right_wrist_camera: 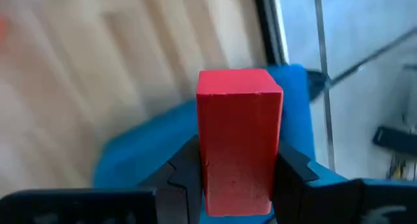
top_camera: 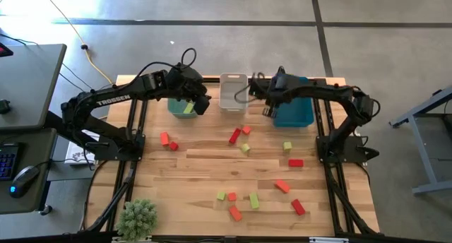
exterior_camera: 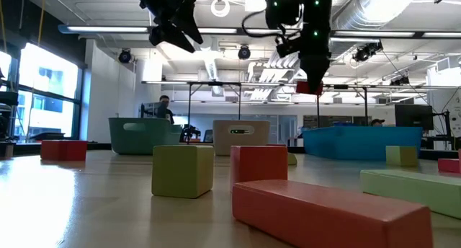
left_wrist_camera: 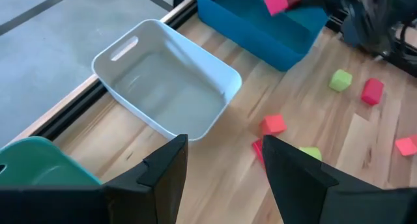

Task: Sort & place blocks by color
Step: Put the red block into the blue bin

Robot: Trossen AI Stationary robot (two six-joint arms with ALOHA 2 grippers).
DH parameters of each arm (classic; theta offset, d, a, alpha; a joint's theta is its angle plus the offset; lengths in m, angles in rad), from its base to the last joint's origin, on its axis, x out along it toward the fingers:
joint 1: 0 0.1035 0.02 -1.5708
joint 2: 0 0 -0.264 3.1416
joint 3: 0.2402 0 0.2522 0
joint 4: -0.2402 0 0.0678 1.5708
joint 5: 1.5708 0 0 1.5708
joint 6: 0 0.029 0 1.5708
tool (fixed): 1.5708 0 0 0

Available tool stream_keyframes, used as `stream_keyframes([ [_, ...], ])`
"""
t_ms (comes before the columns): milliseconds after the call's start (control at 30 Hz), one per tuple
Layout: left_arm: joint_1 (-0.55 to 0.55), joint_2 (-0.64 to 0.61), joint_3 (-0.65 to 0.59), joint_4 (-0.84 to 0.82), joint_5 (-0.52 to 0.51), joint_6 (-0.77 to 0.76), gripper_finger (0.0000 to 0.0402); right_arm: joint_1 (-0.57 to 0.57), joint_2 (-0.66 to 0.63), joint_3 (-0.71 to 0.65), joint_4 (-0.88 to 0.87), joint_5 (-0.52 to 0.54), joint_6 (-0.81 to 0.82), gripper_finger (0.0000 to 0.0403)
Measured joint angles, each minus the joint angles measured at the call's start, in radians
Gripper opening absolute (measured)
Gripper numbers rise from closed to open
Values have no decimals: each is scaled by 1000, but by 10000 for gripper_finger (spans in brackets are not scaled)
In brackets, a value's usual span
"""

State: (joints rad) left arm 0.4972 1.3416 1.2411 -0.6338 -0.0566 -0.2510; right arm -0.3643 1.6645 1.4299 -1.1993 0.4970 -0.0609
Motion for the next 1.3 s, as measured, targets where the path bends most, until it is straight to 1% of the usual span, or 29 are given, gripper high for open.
stream_keyframes([
  [67,10,0,0,1,0,-6,188,-60,-4,0,-1,-25,-18,106],
  [267,41,0,0,3,0,-7,188,-240,-4,-18,11,-178,-26,106],
  [333,50,0,0,3,0,-7,188,-291,-4,-30,12,-212,-24,106],
  [467,70,0,0,3,0,-7,188,-374,-4,-67,25,-271,-23,106],
  [567,84,0,0,3,0,-7,188,-423,-4,-114,69,-333,-25,106],
  [733,100,0,0,3,0,-9,188,-474,-4,-195,167,-403,-28,106],
  [933,107,0,0,3,0,-10,188,-500,-4,-263,220,-413,-27,106],
  [1067,107,0,0,3,0,-9,188,-513,-4,-312,267,-478,-26,106],
  [1300,107,0,0,2,1,-30,188,-513,-4,-389,323,-487,-26,112],
])
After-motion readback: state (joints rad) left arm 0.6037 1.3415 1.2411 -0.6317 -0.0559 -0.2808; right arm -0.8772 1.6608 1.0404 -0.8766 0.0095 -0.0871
